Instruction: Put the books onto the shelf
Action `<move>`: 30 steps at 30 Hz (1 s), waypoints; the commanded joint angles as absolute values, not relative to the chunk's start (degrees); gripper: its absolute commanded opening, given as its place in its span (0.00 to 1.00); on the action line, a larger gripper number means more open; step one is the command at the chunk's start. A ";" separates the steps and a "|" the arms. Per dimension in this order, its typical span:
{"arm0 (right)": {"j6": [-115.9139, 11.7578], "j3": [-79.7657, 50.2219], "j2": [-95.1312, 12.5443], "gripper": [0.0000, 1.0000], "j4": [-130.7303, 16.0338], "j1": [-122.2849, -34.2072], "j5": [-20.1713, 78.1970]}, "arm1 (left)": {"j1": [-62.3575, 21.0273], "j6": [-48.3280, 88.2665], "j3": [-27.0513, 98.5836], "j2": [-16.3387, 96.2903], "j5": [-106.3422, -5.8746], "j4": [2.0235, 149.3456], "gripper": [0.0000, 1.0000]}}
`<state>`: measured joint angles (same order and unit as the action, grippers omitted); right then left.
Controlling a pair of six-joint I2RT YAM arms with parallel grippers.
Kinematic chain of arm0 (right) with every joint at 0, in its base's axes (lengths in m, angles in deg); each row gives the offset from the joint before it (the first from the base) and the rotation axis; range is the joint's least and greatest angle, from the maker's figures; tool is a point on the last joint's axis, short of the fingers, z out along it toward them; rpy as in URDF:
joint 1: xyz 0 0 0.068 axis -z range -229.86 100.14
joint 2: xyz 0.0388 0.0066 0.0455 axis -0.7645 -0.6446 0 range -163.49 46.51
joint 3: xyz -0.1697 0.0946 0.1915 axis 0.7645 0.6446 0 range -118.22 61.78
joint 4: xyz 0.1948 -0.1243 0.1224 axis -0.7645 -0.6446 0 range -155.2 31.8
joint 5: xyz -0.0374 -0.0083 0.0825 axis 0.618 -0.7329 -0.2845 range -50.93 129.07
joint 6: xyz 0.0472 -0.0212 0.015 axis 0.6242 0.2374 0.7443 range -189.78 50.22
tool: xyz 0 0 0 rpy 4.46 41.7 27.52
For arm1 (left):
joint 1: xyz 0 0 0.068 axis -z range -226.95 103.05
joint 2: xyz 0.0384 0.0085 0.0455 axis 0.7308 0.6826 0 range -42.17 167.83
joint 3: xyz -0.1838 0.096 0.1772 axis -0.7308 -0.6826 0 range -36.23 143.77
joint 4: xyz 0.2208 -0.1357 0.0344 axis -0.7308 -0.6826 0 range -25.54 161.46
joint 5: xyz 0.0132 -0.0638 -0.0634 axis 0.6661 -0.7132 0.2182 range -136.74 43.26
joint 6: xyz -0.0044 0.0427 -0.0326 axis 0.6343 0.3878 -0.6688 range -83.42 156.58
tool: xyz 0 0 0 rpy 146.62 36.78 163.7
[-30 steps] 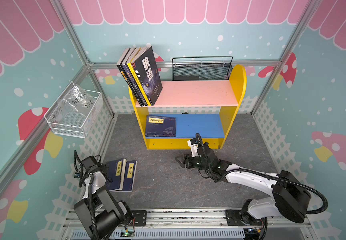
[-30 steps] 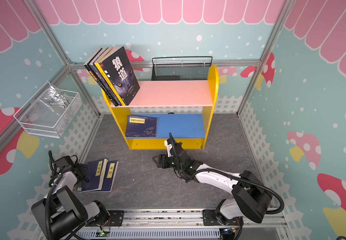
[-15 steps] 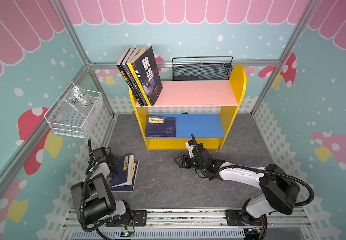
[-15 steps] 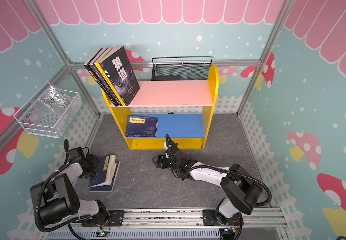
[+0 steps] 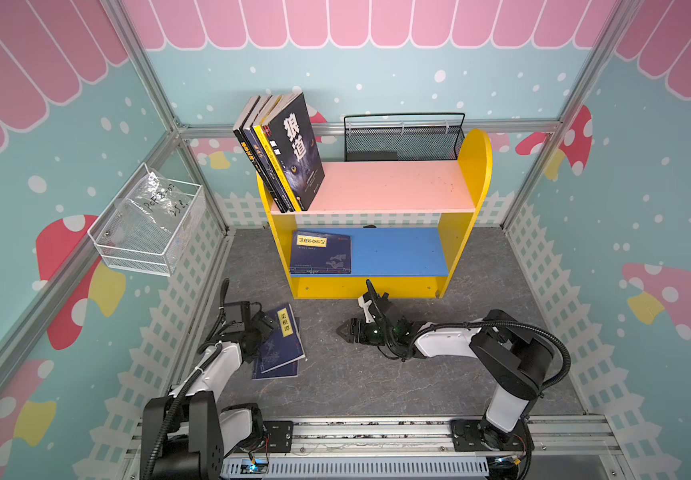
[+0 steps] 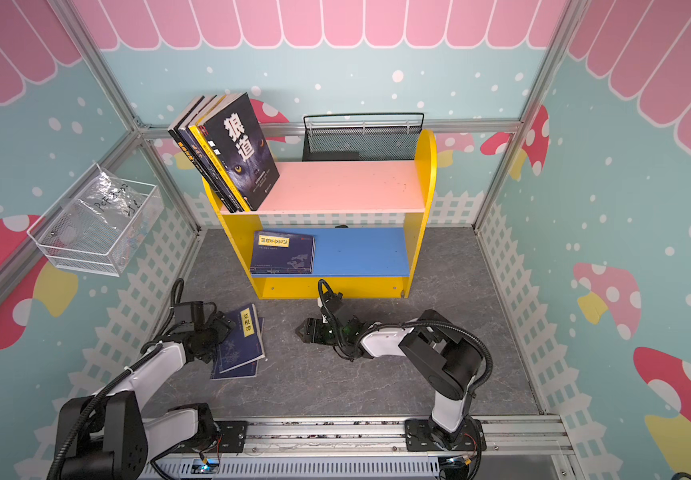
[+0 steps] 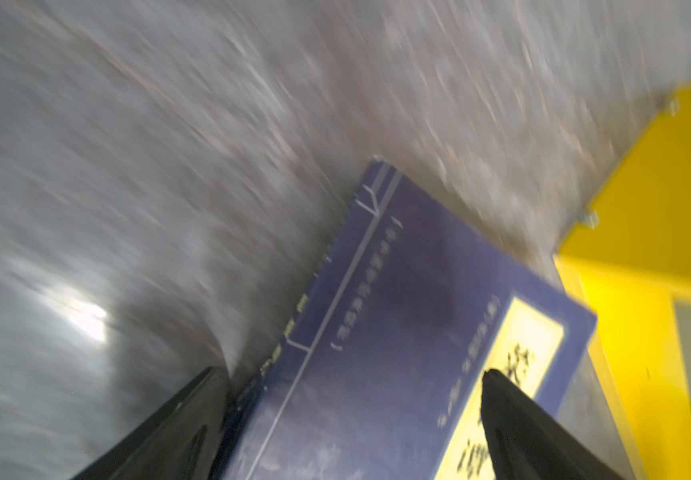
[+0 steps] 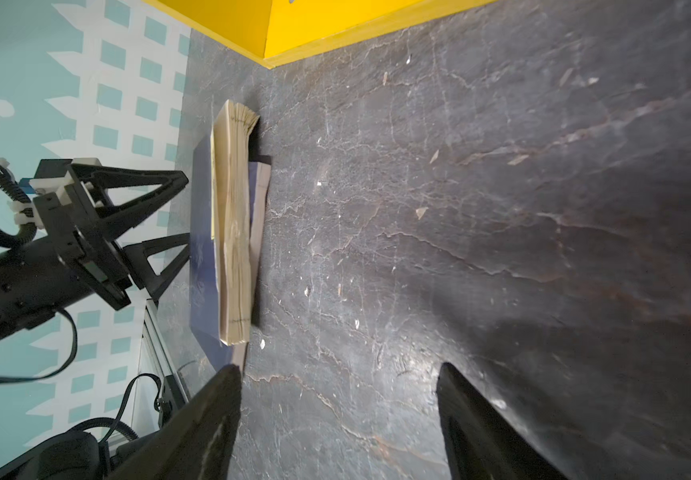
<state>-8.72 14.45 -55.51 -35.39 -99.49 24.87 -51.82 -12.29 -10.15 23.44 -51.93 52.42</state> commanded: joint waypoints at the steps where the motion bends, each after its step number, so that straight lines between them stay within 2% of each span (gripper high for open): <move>1: -10.45 11.84 -57.08 0.76 -30.94 -99.87 24.38 | -45.75 -18.12 -12.86 22.05 -53.93 45.80 0.97; 8: -22.77 6.22 -61.31 0.76 -33.56 -99.74 27.07 | -32.77 -21.94 -11.90 23.30 -49.57 48.32 0.98; 13: -27.58 -2.66 -69.77 0.66 -37.00 -99.87 23.81 | -32.02 -22.46 -12.41 25.52 -49.85 52.62 0.97; 18: -28.79 -6.86 -74.50 0.59 -39.57 -99.87 21.65 | -31.84 -23.31 -15.32 22.77 -51.20 58.22 0.97; 25: -27.88 -4.69 -73.26 0.40 -40.83 -100.96 18.85 | -31.72 -24.68 -18.46 12.04 -52.61 61.41 0.96; 30: -27.73 -2.30 -71.54 0.35 -40.81 -101.63 19.03 | -31.66 -26.47 -19.61 3.04 -56.09 62.98 0.96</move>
